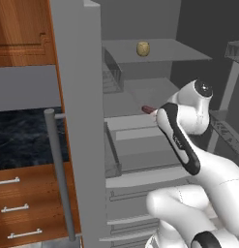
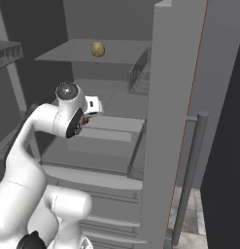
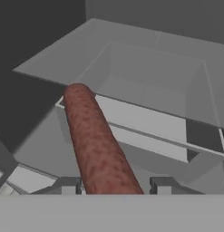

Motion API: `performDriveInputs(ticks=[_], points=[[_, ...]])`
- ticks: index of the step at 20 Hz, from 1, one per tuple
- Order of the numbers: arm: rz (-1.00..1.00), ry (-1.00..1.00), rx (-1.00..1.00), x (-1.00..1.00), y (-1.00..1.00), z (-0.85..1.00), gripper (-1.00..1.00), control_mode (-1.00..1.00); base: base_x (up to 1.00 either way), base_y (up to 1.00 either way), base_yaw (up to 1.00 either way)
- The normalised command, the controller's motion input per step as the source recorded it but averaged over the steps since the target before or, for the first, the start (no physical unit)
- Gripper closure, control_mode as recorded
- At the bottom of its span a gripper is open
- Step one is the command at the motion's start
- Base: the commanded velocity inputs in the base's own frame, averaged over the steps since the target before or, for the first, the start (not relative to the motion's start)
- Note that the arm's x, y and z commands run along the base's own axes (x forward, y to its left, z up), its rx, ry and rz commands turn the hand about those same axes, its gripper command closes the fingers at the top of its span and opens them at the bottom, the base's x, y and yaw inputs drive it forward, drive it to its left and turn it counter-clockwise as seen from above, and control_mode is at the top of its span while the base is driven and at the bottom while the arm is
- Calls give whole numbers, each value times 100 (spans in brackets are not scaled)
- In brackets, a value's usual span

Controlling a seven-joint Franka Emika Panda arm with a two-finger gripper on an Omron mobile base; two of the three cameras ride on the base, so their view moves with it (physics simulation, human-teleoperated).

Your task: Retrieve the sausage and cheese from the fridge and place them on the cutting board on the counter.

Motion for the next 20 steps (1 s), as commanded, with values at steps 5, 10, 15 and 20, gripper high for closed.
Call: performDriveInputs(ticks=[5,10,15,20], points=[[-5,0,10,-62,13,0,100,-100,0,0,0],[0,0,3,-10,2,0,100,-100,0,0,0],[0,0,0,0,0,0,100,-100,0,0,0],[0,0,0,0,0,0,100,-100,0,0,0]])
